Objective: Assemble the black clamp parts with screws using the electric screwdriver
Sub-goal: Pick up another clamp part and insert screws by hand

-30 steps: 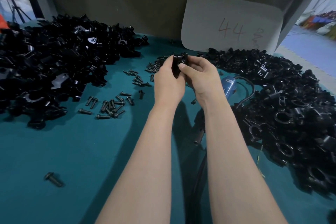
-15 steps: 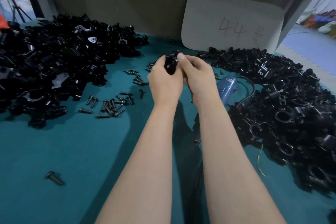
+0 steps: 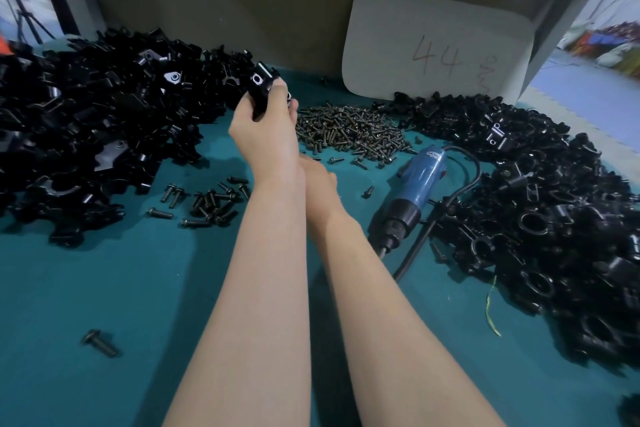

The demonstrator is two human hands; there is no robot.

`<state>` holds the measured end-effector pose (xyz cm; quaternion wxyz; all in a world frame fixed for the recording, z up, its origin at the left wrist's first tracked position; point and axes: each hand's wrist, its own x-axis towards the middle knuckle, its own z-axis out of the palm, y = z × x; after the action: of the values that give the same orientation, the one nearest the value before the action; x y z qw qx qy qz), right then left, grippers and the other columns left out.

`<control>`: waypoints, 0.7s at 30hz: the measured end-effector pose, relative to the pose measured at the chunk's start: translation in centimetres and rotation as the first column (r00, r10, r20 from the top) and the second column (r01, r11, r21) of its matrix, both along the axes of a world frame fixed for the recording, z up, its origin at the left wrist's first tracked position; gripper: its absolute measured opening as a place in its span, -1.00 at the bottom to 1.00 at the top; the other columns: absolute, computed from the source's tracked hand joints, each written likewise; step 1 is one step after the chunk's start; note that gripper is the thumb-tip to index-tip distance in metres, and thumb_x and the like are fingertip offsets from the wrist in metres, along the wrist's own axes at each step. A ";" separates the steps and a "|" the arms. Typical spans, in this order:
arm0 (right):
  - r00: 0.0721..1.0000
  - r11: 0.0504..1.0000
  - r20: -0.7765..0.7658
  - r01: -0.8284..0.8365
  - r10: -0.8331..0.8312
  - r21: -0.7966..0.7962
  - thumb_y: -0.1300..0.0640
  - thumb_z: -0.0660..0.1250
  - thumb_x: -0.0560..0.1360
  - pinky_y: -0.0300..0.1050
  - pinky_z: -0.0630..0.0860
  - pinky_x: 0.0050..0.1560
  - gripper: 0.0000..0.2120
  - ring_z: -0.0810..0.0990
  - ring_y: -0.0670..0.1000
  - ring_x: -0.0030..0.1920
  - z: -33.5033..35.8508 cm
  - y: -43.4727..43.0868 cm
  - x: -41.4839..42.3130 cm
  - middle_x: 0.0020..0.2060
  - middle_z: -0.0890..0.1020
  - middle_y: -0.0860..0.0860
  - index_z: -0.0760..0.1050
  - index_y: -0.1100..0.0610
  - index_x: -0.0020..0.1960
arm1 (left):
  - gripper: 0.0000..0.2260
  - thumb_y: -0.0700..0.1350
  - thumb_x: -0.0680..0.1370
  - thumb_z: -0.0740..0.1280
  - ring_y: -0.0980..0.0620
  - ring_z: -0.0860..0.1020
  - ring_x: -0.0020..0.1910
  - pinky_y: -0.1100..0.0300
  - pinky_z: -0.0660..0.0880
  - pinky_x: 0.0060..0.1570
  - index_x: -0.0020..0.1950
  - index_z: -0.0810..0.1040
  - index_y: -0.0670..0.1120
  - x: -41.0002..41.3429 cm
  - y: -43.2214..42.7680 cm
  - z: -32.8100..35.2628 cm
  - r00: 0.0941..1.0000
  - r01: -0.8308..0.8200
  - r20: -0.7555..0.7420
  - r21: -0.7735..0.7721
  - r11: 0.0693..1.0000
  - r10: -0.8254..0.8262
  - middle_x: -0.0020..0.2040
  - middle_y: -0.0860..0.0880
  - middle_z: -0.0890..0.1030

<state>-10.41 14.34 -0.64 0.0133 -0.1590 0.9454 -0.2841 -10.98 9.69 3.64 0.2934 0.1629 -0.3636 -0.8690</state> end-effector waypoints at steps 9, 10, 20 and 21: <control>0.943 0.863 -0.068 0.267 -0.326 -0.429 0.15 0.27 0.56 -0.25 0.41 -0.26 -0.92 0.52 -0.09 -0.25 3.2 4.5 -1.9 -0.23 0.56 -0.06 0.50 0.04 -0.09 | -0.96 -0.25 0.56 0.32 -0.02 0.53 -0.20 0.23 0.58 -0.08 -0.06 0.47 -0.21 -0.3 0.5 -1.0 0.976 0.173 0.124 0.065 0.983 -0.180 -0.10 -0.13 0.50; 0.931 0.820 -0.065 0.282 -0.360 -0.498 0.13 0.26 0.57 -0.22 0.45 -0.22 -0.92 0.56 -0.05 -0.22 3.6 5.0 -2.0 -0.25 0.57 -0.04 0.49 0.06 -0.10 | -0.96 -0.26 0.57 0.31 -0.02 0.54 -0.18 0.24 0.59 -0.06 -0.02 0.47 -0.21 -0.4 0.7 -1.2 0.972 0.192 0.122 0.068 0.979 -0.199 -0.08 -0.12 0.50; 0.936 0.845 -0.121 0.238 -0.332 -0.478 0.16 0.35 0.51 -0.50 0.37 -0.31 -0.91 0.50 -0.19 -0.31 4.3 5.2 -2.1 -0.34 0.53 -0.15 0.50 0.04 -0.17 | -0.79 -0.15 0.61 0.27 -0.06 0.58 0.08 0.20 0.49 0.11 0.22 0.49 -0.16 -0.7 2.6 -3.1 0.956 0.182 0.292 -0.566 0.804 -0.011 0.01 -0.02 0.58; 0.933 0.855 -0.136 0.237 -0.332 -0.460 0.16 0.36 0.50 -0.53 0.33 -0.38 -0.91 0.47 -0.22 -0.35 4.4 5.1 -2.0 -0.36 0.51 -0.16 0.50 0.04 -0.18 | -0.75 -0.14 0.61 0.27 -0.02 0.56 0.07 0.33 0.43 0.00 0.27 0.48 -0.15 -0.6 2.7 -3.3 0.955 0.174 0.296 -0.624 0.762 0.024 0.02 -0.01 0.58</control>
<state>-12.46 19.47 3.72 -0.1650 -0.0447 0.8666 -0.4689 -11.62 12.37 0.38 0.2401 0.1613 -0.6840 -0.6697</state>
